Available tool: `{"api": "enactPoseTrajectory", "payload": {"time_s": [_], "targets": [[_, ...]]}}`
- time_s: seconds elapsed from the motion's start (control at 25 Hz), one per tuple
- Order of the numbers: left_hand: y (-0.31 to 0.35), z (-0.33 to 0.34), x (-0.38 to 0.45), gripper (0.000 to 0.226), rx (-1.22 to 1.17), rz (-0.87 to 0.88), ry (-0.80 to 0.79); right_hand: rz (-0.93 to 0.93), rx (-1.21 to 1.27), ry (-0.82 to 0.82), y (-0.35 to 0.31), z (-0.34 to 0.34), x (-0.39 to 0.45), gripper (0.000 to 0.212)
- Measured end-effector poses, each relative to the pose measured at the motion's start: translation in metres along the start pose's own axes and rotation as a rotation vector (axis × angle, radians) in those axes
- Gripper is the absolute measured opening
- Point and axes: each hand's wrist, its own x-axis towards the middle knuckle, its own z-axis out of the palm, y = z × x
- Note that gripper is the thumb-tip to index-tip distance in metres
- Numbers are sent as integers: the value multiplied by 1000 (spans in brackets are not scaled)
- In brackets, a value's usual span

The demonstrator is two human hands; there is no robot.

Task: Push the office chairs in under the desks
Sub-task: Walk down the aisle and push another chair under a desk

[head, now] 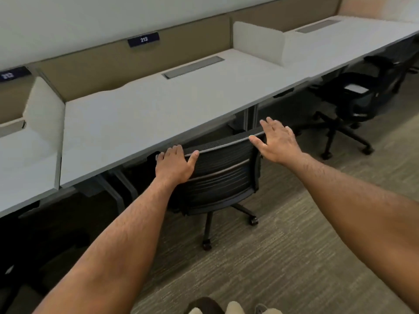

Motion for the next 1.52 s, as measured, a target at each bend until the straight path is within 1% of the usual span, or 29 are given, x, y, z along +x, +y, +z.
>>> {"api": "enactPoseTrajectory", "payload": {"time_s": [0.08, 0.2, 0.32, 0.44, 0.52, 0.6, 0.8, 0.88, 1.0, 1.12, 1.2, 1.32, 1.52], "targets": [[-1, 6, 12, 94, 23, -35, 13, 14, 8, -33, 12, 5, 27, 76], [1, 12, 30, 89, 46, -89, 14, 19, 7, -50, 30, 31, 50, 76], [-4, 11, 50, 93, 55, -123, 2, -8, 32, 51, 30, 57, 70, 75], [-12, 7, 70, 100, 36, -157, -26, -69, 79, 140, 26, 64, 98, 76], [-12, 8, 78, 103, 45, -163, -15, -106, 105, 207, 29, 68, 112, 76], [-7, 11, 87, 104, 60, -168, 10, -118, 97, 217, 32, 71, 124, 78], [0, 15, 126, 105, 56, -175, -10, -79, 45, 134, 40, 71, 165, 88], [0, 17, 140, 105, 54, -170, -30, -78, 26, 92, 42, 72, 177, 88], [0, 17, 159, 106, 32, -167, -60, -78, -3, -14, 44, 69, 202, 87], [-3, 12, 176, 107, 40, -213, -72, -95, -50, -115, 42, 62, 232, 83], [0, 11, 186, 107, 52, -244, -61, -105, -74, -158, 46, 59, 250, 87], [11, 14, 202, 103, 48, -241, -29, -118, -116, -218, 54, 51, 276, 100], [21, 13, 223, 97, 56, -233, 19, -101, -148, -243, 60, 42, 303, 101]]}}
